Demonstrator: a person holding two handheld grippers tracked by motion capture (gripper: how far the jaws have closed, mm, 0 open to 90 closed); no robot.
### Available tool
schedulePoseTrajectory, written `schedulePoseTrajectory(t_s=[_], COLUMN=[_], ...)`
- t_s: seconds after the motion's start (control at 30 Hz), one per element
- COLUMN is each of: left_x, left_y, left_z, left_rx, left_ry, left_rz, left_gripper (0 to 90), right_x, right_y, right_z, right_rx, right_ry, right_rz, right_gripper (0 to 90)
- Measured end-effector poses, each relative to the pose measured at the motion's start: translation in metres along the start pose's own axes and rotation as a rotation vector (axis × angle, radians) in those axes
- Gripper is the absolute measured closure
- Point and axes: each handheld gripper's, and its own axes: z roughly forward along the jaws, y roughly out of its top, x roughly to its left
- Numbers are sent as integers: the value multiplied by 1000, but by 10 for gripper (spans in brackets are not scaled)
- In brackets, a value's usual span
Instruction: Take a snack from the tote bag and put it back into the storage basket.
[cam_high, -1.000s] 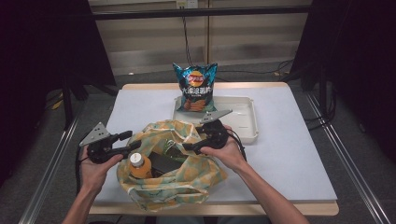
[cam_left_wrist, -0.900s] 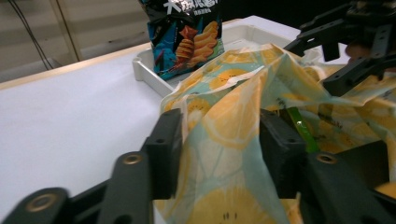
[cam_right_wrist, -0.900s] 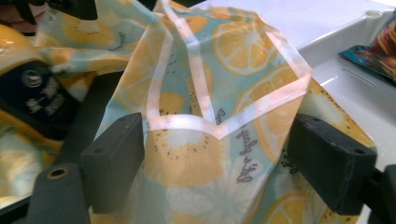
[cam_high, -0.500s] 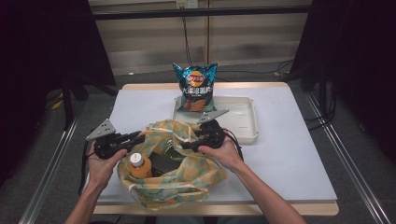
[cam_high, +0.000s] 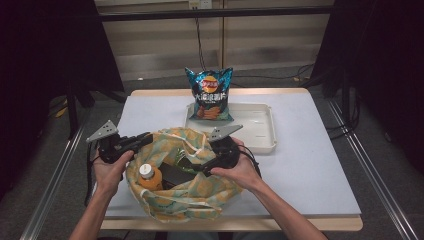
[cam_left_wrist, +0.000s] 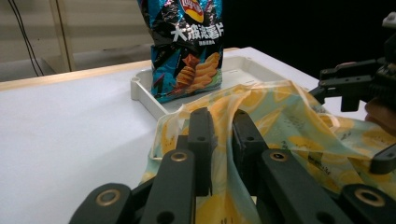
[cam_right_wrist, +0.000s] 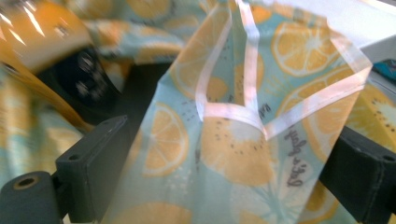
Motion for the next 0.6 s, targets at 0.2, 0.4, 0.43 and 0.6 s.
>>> schedulePoseTrajectory(t_s=[0.2,0.4,0.43,0.6], left_x=[0,1,1,0], left_y=[1,-3,-3,-6], left_z=[-4,-1,0,7], left_rx=[-11,5,7,38], left_ry=[2,-14,-23,-32], left_rz=[-9,-6,-6,0], left_gripper=[807,806,806,805], right_x=[-8,-25,-31,-51], right_y=[-11,-15,-15,-11], right_z=[12,7,3,-8], right_rx=[49,9,-16,-67], right_ry=[-54,-51,-40,-86], right_rz=[-14,9,29,64], right_gripper=[368,834,868,895])
